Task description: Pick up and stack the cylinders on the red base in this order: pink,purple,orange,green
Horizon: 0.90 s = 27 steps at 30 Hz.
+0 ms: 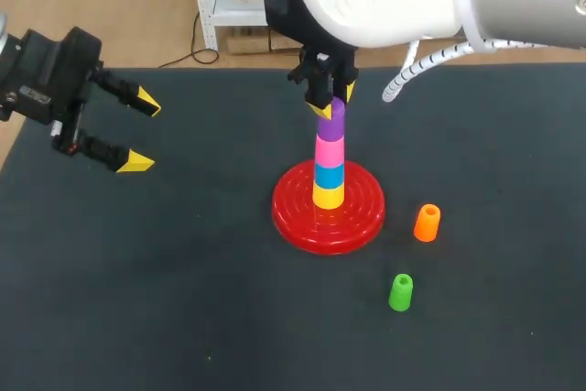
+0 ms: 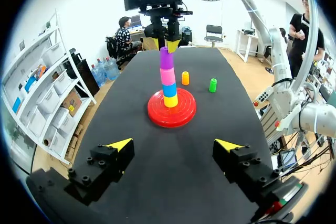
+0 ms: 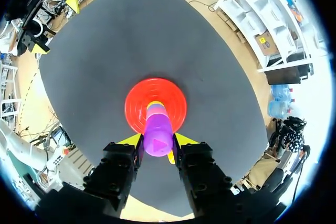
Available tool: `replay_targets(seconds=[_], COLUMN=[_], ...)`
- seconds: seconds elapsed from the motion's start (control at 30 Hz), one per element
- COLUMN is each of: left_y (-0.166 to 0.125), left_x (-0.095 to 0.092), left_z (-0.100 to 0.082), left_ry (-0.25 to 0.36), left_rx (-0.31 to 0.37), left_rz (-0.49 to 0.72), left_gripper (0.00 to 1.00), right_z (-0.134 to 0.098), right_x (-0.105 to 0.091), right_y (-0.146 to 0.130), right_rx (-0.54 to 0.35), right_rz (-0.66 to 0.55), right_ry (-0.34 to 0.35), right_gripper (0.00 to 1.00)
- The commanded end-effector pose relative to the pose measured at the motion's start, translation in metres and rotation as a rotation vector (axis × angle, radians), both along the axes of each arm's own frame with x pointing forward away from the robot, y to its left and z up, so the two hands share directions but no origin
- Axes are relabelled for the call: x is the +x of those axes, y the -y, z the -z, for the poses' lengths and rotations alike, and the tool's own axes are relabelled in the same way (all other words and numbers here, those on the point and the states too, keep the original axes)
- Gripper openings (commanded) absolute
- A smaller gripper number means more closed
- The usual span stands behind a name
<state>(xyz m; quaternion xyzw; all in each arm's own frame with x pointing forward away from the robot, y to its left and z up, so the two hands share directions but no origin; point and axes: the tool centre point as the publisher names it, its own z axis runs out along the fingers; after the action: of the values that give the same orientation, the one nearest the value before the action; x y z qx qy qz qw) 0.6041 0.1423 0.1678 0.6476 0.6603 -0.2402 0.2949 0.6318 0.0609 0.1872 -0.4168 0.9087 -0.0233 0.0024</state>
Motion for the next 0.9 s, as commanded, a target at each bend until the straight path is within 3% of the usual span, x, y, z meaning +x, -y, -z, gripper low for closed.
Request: replay_targets(seconds=[0.03, 0.5, 0.67, 0.7, 0.73, 0.77, 0.9], left_y=[-0.001, -0.001, -0.001, -0.001, -0.001, -0.001, -0.001], left_x=[-0.001, -0.001, -0.001, -0.001, -0.001, -0.001, -0.001], left_z=[0.001, 0.001, 0.001, 0.001, 0.001, 0.001, 0.001], left_ry=[0.004, 0.004, 0.004, 0.004, 0.004, 0.004, 0.004], left_rx=[-0.003, -0.003, -0.003, -0.003, -0.003, -0.003, -0.003], left_rz=[0.0, 0.0, 0.0, 0.0, 0.0, 0.0, 0.0], left_gripper=[1.0, 1.0, 1.0, 1.0, 1.0, 1.0, 1.0], right_z=[0.006, 0.027, 0.021, 0.017, 0.012, 0.007, -0.015], right_x=[0.001, 0.002, 0.002, 0.001, 0.001, 0.0, -0.003], right_y=[-0.001, 0.0, 0.003, 0.004, 0.005, 0.007, 0.014], right_rx=[-0.007, -0.037, -0.03, -0.019, -0.011, -0.002, 0.046], right_rz=[0.004, 0.022, 0.028, 0.029, 0.026, 0.027, 0.027], right_ry=[-0.002, -0.038, -0.026, -0.012, 0.0, 0.006, 0.031], right_gripper=[0.0, 0.0, 0.0, 0.29, 0.73, 1.0, 1.0])
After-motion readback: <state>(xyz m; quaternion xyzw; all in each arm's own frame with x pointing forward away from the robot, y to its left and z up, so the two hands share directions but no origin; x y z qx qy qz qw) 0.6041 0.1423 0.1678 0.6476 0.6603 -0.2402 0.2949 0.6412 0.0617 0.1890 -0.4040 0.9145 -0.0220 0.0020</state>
